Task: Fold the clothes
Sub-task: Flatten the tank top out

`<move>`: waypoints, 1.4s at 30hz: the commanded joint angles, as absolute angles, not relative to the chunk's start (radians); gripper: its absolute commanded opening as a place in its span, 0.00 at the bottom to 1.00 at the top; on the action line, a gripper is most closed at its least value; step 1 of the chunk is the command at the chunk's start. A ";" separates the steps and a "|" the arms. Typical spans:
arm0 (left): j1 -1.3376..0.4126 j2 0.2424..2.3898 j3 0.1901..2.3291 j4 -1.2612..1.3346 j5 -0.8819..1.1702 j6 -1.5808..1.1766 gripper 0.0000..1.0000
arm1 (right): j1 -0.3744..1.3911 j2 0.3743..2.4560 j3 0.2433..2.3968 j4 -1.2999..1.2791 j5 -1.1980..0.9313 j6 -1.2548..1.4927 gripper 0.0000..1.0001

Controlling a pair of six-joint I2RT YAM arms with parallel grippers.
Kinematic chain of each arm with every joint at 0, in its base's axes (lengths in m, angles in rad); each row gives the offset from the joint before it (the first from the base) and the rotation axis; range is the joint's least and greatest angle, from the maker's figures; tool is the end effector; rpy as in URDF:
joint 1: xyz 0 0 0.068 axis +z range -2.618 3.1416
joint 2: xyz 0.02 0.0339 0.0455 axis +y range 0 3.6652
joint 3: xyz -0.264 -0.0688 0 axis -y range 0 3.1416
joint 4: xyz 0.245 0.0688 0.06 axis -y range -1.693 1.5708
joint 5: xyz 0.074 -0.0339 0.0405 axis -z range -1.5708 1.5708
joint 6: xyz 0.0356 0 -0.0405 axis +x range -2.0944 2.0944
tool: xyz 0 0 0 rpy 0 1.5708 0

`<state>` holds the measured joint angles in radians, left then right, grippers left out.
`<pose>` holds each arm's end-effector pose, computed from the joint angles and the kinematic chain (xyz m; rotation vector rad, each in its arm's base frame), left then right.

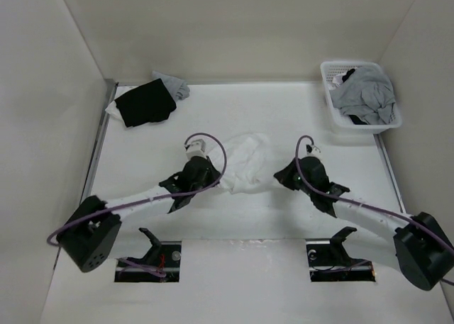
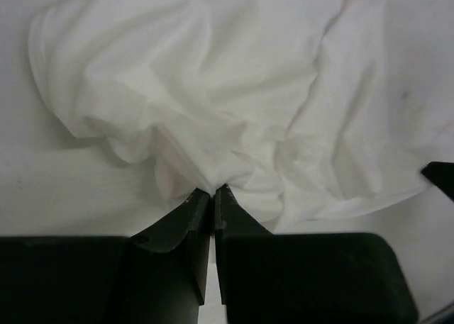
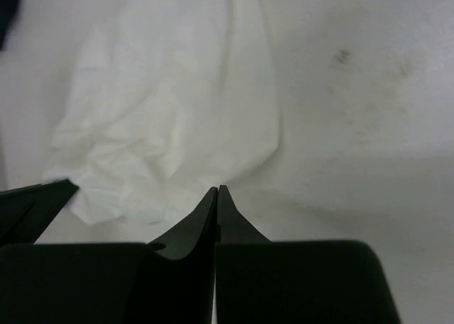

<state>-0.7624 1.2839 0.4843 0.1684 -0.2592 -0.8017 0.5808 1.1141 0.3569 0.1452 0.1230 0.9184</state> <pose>0.1846 -0.1637 0.1689 -0.1920 2.2337 -0.5936 0.1799 0.1129 0.1630 0.4525 2.2233 0.7010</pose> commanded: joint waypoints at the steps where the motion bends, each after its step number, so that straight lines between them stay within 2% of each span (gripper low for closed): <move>1: -0.633 1.067 0.515 0.233 -0.119 -0.854 0.04 | 0.573 0.950 0.631 0.129 0.139 0.816 0.00; 3: -0.544 1.007 0.561 0.229 -0.033 -0.896 0.04 | 0.573 0.933 0.789 0.069 0.150 0.763 0.00; 5: -0.415 0.980 0.693 0.227 0.079 -0.949 0.04 | 0.576 0.963 1.063 -0.009 0.144 0.698 0.00; 6: -0.403 0.980 0.709 0.227 0.093 -0.956 0.04 | 0.576 0.968 1.095 -0.017 0.144 0.693 0.00; 7: -0.348 0.970 0.779 0.236 0.168 -1.006 0.04 | 0.587 0.982 1.240 -0.067 0.143 0.669 0.00; 8: -0.284 0.916 0.808 0.273 0.240 -1.076 0.08 | 0.622 0.970 1.303 -0.102 0.153 0.660 0.00; 11: -0.228 0.821 0.701 0.279 0.247 -1.121 0.18 | 0.717 0.872 1.153 -0.121 0.195 0.682 0.00; 12: -0.184 0.771 0.618 0.267 0.262 -1.130 0.27 | 0.754 0.833 1.037 -0.121 0.204 0.721 0.00; 15: -0.037 0.657 0.414 0.188 0.325 -1.134 0.44 | 0.864 0.746 0.718 -0.107 0.244 0.855 0.00; 18: 0.062 0.608 0.283 0.121 0.354 -1.103 0.44 | 0.945 0.657 0.435 -0.113 0.326 1.035 0.00; 22: -0.010 0.695 0.247 0.118 0.319 -0.993 0.43 | 0.975 0.569 0.287 -0.211 0.373 1.161 0.00; 26: -0.187 0.781 0.284 0.088 0.191 -0.899 0.43 | 0.978 0.520 0.294 -0.320 0.423 1.163 0.00; 29: -0.368 0.877 0.324 0.060 0.015 -0.822 0.44 | 0.960 0.508 0.299 -0.359 0.440 1.155 0.00; 34: -0.583 1.090 0.406 0.164 -0.129 -0.750 0.47 | 0.938 0.535 0.285 -0.338 0.430 1.152 0.00; 38: -0.646 1.276 0.491 0.233 -0.127 -0.718 0.50 | 0.935 0.511 0.264 -0.342 0.428 1.158 0.00; 42: -0.680 1.337 0.538 0.278 -0.149 -0.697 0.50 | 0.930 0.495 0.242 -0.341 0.419 1.169 0.00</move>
<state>-0.6567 1.3209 0.4721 0.1772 -0.0937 -0.7521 0.9386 0.5095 0.2550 -0.3405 0.4080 1.1503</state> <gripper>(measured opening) 0.495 0.004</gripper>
